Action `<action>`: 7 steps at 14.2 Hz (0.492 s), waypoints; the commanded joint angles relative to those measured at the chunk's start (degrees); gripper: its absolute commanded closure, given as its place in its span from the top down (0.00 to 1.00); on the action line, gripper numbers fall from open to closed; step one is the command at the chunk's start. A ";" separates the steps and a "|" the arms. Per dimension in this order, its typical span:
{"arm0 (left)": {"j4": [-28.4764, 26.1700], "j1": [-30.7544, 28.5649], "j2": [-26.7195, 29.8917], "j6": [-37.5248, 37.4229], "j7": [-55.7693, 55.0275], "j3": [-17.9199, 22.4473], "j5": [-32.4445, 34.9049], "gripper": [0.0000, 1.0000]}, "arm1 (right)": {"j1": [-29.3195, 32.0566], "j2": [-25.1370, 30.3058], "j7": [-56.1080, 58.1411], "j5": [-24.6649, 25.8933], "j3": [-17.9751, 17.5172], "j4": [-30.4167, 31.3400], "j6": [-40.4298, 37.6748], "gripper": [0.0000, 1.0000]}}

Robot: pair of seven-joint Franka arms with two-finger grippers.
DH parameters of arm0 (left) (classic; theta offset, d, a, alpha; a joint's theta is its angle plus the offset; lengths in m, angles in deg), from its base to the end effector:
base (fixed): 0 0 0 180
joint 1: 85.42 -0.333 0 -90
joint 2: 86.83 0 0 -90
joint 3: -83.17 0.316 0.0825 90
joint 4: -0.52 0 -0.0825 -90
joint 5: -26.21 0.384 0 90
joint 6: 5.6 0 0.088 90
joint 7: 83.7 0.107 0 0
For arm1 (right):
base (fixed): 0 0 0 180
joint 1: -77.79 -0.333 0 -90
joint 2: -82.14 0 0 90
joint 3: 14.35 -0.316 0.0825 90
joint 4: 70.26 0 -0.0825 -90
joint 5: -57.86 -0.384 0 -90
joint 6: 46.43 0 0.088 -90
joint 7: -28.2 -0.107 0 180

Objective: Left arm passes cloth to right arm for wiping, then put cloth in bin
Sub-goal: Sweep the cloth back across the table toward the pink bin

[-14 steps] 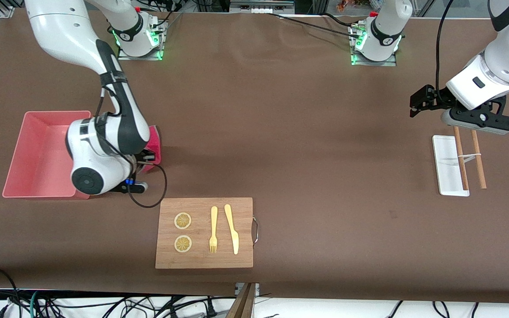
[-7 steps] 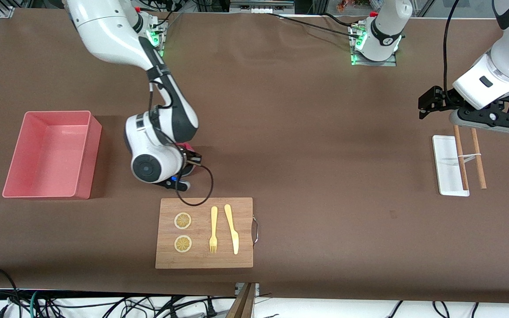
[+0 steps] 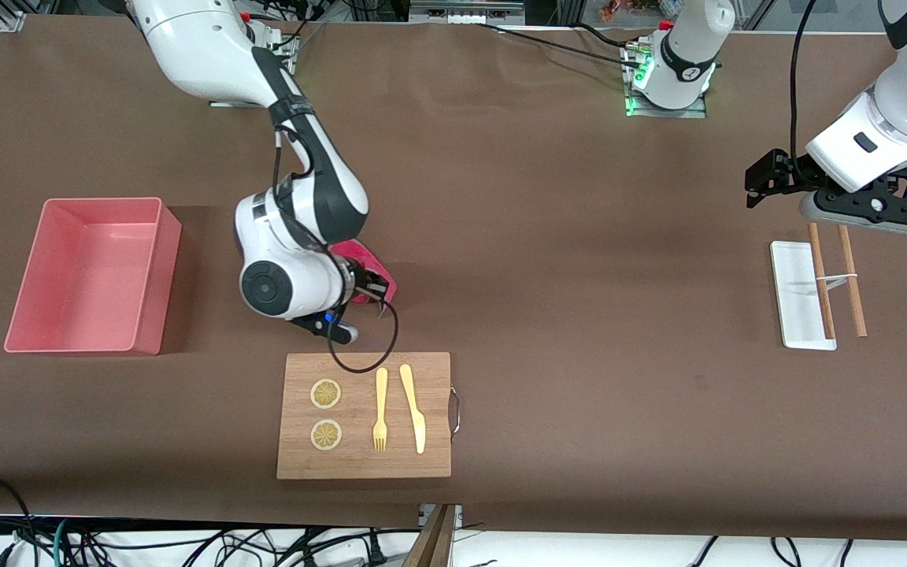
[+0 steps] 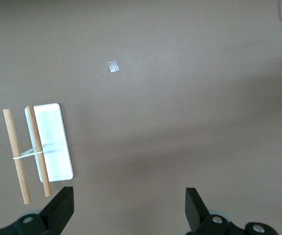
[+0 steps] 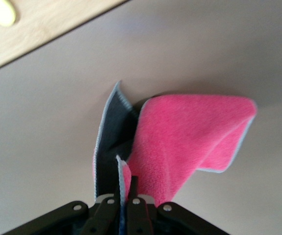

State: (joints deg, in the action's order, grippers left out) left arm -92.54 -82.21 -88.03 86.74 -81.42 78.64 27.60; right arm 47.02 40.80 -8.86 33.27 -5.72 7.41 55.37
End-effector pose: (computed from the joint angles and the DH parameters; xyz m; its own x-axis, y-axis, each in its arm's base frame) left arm 0.5578 -0.0728 0.5911 0.9840 -0.1749 -0.0343 -0.1757 -0.9842 -0.0212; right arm 0.6281 0.3173 0.2809 0.8507 -0.3392 -0.4015 -0.3860 -0.9217 -0.0391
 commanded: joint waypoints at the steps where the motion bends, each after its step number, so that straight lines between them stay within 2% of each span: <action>1: 0.68 -0.13 0.40 -1.11 -0.18 -0.12 -0.59 1.00 | 4.65 0.46 5.92 -1.42 -0.19 -0.50 -5.10 0.00; 5: 0.68 -0.22 0.40 -1.29 -0.18 -0.04 -1.47 1.00 | 11.42 0.64 18.92 -0.29 0.07 -0.50 -12.23 0.00; 7: 0.68 -0.30 0.40 -1.29 -0.18 -0.04 -1.47 1.00 | 13.79 0.64 23.50 3.39 0.07 -0.33 -14.94 0.00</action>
State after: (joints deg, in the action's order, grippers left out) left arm -92.53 -82.22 -88.02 86.63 -81.42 78.64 27.21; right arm 58.88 40.85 10.37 34.15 -5.10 7.15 43.50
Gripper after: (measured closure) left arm 0.000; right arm 0.982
